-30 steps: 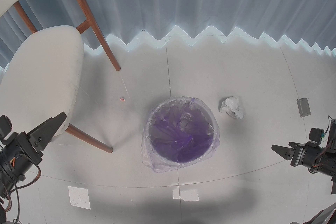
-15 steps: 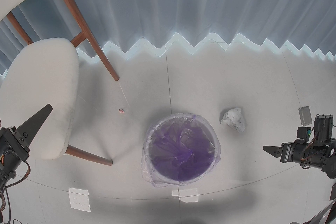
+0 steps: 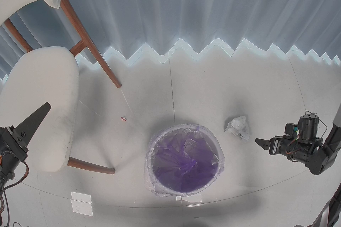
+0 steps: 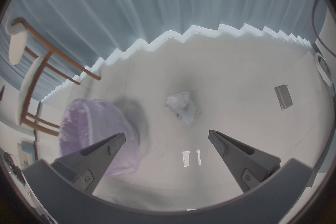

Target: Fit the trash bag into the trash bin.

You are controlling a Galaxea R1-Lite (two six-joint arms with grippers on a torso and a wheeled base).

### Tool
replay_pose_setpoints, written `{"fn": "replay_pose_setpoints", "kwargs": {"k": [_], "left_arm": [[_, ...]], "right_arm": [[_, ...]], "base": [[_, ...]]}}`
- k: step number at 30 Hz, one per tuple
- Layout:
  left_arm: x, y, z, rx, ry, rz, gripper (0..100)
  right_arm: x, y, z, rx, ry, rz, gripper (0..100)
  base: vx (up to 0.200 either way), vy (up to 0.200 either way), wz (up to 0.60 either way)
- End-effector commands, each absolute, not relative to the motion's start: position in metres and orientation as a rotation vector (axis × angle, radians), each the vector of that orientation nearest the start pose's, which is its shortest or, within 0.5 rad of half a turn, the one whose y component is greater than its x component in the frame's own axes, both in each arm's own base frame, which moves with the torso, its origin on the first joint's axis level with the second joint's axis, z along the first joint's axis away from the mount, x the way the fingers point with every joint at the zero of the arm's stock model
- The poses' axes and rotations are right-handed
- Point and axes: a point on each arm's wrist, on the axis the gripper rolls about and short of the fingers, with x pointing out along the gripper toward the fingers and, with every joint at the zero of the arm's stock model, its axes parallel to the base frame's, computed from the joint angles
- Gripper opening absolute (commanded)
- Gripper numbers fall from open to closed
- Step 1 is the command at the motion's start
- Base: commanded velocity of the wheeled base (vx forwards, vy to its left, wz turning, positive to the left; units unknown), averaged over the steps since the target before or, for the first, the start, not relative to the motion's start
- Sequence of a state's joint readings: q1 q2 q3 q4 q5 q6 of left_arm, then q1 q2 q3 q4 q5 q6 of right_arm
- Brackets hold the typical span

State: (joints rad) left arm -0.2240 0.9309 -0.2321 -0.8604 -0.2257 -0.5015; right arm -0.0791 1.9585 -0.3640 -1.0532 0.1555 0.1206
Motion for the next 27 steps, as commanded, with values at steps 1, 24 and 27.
{"fn": "replay_pose_setpoints", "kwargs": {"k": [1, 24, 27], "left_arm": [[0.099, -0.027, 0.203, -0.445, -0.064, -0.471, 100], [0.095, -0.026, 0.209, -0.325, -0.093, -0.436, 100], [0.092, -0.026, 0.208, -0.323, -0.072, -0.434, 100]], "right_arm": [[0.324, -0.023, 0.005, 0.169, 0.558, 0.016, 100], [0.438, -0.029, -0.014, 0.172, 0.574, 0.022, 100], [0.448, -0.027, -0.016, 0.172, 0.6, 0.026, 100]], "base": [[0.0, 0.0, 0.0], [0.0, 0.0, 0.0], [0.0, 0.0, 0.0]]}}
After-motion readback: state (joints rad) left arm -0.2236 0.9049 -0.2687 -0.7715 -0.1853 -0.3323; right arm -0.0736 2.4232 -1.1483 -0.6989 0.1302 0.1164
